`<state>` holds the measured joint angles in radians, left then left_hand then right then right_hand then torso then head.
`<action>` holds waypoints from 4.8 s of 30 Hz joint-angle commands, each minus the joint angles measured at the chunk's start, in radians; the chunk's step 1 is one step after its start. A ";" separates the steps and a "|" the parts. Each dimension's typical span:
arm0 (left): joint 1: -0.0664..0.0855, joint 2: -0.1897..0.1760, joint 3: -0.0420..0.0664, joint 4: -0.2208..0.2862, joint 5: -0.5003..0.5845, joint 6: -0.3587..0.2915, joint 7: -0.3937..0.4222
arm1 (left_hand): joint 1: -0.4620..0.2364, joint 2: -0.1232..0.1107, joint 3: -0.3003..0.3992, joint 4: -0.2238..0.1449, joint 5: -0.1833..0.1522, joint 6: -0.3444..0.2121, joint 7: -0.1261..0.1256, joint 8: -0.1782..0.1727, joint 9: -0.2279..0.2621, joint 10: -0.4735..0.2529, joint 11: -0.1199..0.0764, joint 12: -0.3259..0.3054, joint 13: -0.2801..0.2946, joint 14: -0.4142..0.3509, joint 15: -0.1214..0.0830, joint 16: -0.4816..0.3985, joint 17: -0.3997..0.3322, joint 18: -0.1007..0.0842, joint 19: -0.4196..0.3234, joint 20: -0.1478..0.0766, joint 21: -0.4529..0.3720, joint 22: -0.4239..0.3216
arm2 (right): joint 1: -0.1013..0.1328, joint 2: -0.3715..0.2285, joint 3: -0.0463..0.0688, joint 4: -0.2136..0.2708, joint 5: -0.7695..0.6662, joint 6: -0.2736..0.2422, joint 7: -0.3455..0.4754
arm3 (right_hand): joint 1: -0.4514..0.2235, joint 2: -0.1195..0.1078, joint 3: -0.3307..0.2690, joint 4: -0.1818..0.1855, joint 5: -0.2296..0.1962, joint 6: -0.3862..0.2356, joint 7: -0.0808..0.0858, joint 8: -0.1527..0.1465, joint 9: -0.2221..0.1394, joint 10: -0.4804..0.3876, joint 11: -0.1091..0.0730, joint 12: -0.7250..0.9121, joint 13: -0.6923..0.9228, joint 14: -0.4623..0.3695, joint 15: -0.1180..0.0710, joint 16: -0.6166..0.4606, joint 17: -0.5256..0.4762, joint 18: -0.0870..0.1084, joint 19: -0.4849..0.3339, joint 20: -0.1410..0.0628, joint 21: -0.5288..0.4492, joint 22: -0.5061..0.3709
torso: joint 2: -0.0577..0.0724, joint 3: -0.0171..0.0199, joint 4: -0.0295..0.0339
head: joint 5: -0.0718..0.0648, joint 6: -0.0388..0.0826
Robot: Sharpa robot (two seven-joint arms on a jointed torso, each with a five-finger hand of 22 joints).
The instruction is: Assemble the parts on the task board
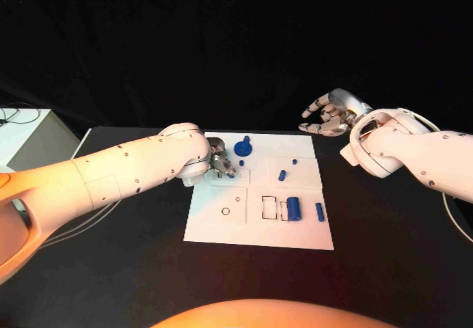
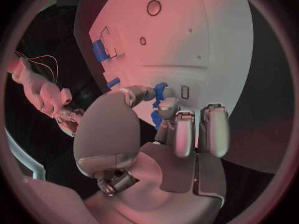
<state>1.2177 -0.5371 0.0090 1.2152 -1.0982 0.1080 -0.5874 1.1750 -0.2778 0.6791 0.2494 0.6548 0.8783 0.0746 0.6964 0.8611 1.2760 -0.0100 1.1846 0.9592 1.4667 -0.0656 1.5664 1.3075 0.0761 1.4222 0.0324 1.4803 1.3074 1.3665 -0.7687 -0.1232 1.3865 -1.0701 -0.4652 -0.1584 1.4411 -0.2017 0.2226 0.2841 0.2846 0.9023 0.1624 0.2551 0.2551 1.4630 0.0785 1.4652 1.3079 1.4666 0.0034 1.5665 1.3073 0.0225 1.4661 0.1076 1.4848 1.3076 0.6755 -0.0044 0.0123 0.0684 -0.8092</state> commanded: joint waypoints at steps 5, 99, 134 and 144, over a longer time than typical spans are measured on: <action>-0.005 0.002 -0.004 -0.004 -0.028 0.026 -0.010 | 0.002 0.008 0.230 -0.235 0.002 0.009 -0.007 0.001 0.002 -0.001 -0.002 -0.005 -0.001 0.104 -0.006 0.004 0.263 -0.021 0.005 0.001 0.004 0.012 | 0.000 -0.001 0.000 0.002 -0.011 0.013 0.003 | -0.009 -0.002 0.005 0.000 0.001 -0.004 -0.001 0.005 0.001 -0.001 -0.001 -0.003 0.168 0.104 -0.002 0.004 0.263 0.003 0.068 -0.007 -0.005 0.185 | 0.000 -0.0004 0.0004 | -0.002 0.000; -0.005 -0.011 -0.012 0.034 -0.031 -0.053 0.002 | 0.002 0.003 0.235 -0.247 0.011 0.020 -0.009 -0.003 0.008 0.015 -0.004 0.009 0.020 0.104 -0.008 0.004 0.263 -0.021 0.007 0.001 0.007 0.017 | 0.000 -0.009 0.001 0.011 -0.022 0.013 0.000 | -0.013 -0.004 0.008 0.000 0.001 -0.006 -0.001 0.005 0.002 -0.001 -0.001 -0.003 0.168 0.104 -0.002 0.004 0.263 0.003 0.068 -0.007 -0.006 0.184 | -0.001 0.0003 0.0012 | -0.008 -0.020; -0.006 0.010 -0.018 0.006 -0.079 -0.034 0.004 | 0.000 0.003 0.238 -0.248 0.011 0.022 -0.010 -0.007 0.010 0.013 -0.004 0.005 0.014 0.104 -0.009 0.004 0.263 -0.022 0.008 0.000 0.007 0.017 | 0.000 -0.009 0.001 0.013 -0.025 0.016 -0.001 | -0.013 -0.004 0.008 0.000 0.001 -0.006 -0.001 0.005 0.002 -0.001 -0.001 -0.003 0.168 0.104 -0.002 0.004 0.263 0.003 0.068 -0.007 -0.006 0.184 | 0.000 0.0005 -0.0006 | -0.009 -0.025; -0.007 0.022 -0.021 -0.002 -0.083 -0.025 0.002 | 0.000 0.003 0.238 -0.248 0.011 0.022 -0.010 -0.007 0.010 0.013 -0.004 0.005 0.014 0.104 -0.009 0.004 0.263 -0.022 0.008 0.000 0.007 0.017 | 0.000 -0.011 0.001 0.014 -0.022 0.017 -0.002 | -0.013 -0.004 0.008 0.000 0.001 -0.006 -0.001 0.005 0.002 -0.001 -0.001 -0.003 0.168 0.104 -0.002 0.004 0.263 0.003 0.068 -0.007 -0.006 0.184 | -0.001 0.0015 0.0010 | -0.012 -0.027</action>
<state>1.2120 -0.5194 -0.0109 1.2135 -1.1690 0.0648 -0.5871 1.1707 -0.2820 0.6763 0.2464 0.6587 0.8959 0.0675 0.6956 0.8717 1.2869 -0.0137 1.1878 0.9736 1.4667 -0.0656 1.5664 1.3074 0.0607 1.4221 0.0325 1.4841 1.3075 1.3665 -0.7789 -0.1231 1.3988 -1.0833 -0.4611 -0.1630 1.4346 -0.2082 0.2225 0.2841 0.2846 0.9023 0.1624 0.2551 0.2561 1.4630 0.0785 1.4652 1.3074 1.4666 0.0034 1.5665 1.3073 0.0225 1.4661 0.1076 1.4848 1.3080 0.6750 -0.0034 0.0127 0.0573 -0.8349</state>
